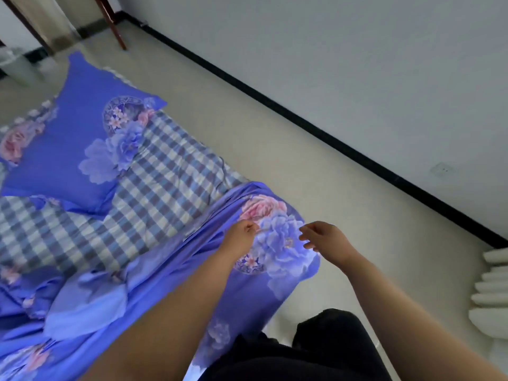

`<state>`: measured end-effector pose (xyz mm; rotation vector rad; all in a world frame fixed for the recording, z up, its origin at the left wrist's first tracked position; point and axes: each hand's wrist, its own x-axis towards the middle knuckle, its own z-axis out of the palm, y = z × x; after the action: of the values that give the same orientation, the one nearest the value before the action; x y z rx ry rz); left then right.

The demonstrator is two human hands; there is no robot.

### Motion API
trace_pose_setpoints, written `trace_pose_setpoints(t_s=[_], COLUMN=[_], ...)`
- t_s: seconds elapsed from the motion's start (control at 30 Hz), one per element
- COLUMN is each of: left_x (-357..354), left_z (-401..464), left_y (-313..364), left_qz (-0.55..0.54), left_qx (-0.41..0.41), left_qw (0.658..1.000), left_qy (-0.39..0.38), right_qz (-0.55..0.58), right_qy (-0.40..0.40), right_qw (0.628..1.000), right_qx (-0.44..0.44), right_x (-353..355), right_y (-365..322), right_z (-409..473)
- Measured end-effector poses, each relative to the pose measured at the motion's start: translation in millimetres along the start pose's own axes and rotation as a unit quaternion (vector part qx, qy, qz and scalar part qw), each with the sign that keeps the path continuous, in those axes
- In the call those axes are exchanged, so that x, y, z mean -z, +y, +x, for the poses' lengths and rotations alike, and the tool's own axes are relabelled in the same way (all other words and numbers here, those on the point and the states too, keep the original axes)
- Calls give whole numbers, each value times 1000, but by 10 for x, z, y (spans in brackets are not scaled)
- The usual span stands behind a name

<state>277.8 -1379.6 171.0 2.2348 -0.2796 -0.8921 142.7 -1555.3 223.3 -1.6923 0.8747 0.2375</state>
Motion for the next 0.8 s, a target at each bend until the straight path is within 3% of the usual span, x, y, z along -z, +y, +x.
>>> trace_pose_setpoints(t_s=[0.13, 0.3, 0.43, 0.57, 0.8], left_x=[-261, -639, -774, -519, 442], left_z=[883, 1808, 2362, 2961, 4217], left_y=[808, 1708, 2318, 2712, 2665], left_qz=[0, -111, -137, -185, -253], left_qx=[1, 48, 77, 79, 120], left_qw=[1000, 989, 984, 973, 936], left_qy=[11, 82, 84, 116, 211], right_qz=[3, -71, -102, -94, -126], right_qy=[-10, -80, -110, -146, -226], right_qw=[1000, 994, 987, 983, 963], right_qx=[3, 29, 51, 58, 81], right_x=[773, 1784, 2385, 2521, 1969], right_y=[-293, -827, -1439, -1995, -3133], right_z=[863, 2058, 2760, 3455, 4770])
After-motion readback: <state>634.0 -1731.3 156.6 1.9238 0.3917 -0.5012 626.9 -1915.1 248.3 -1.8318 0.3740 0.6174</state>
